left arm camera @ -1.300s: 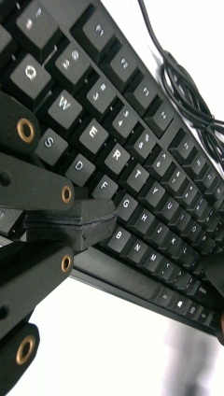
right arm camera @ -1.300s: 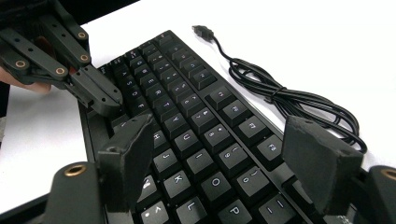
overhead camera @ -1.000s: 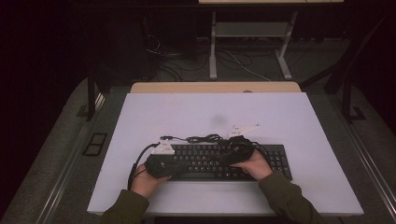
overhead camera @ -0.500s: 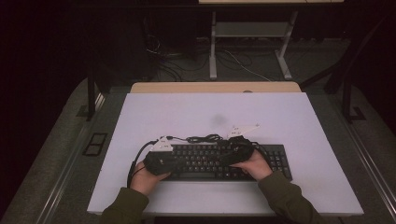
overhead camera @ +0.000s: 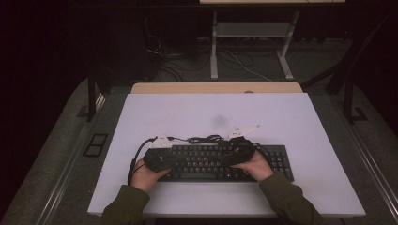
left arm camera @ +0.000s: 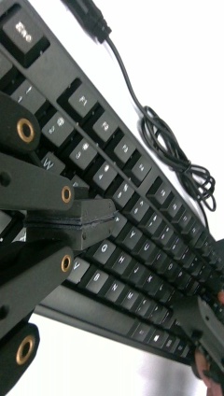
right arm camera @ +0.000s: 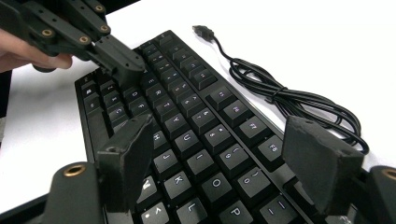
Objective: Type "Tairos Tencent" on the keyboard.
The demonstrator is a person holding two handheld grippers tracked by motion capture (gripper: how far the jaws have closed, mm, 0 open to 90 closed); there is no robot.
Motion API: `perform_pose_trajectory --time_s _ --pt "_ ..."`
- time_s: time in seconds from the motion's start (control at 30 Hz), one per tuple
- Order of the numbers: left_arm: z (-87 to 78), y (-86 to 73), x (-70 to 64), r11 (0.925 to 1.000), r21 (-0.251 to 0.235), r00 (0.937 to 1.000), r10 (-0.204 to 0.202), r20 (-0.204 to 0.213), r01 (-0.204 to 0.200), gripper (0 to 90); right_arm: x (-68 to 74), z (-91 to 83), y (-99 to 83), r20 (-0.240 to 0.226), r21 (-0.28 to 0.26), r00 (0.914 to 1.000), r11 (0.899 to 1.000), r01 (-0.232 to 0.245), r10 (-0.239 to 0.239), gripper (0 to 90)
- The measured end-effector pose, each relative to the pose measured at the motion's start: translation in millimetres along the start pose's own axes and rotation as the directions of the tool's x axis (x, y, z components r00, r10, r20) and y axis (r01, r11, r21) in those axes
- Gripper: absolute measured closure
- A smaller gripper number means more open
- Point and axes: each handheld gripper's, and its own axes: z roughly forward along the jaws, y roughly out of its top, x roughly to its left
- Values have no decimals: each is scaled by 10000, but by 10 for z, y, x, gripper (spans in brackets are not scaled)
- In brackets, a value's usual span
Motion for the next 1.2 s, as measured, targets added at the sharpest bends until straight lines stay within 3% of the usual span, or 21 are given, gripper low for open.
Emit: perform_pose_trajectory --time_s 0.67,1.2 --pt "69 2 83 9998 196 9996 30 -277 -25 888 -2 -1 -2 -2 -14 10000 10000 -82 82 250" --pt "96 -16 92 9995 327 9999 -21 -142 26 888 -5 2 -6 -2 25 10000 10000 -76 76 249"
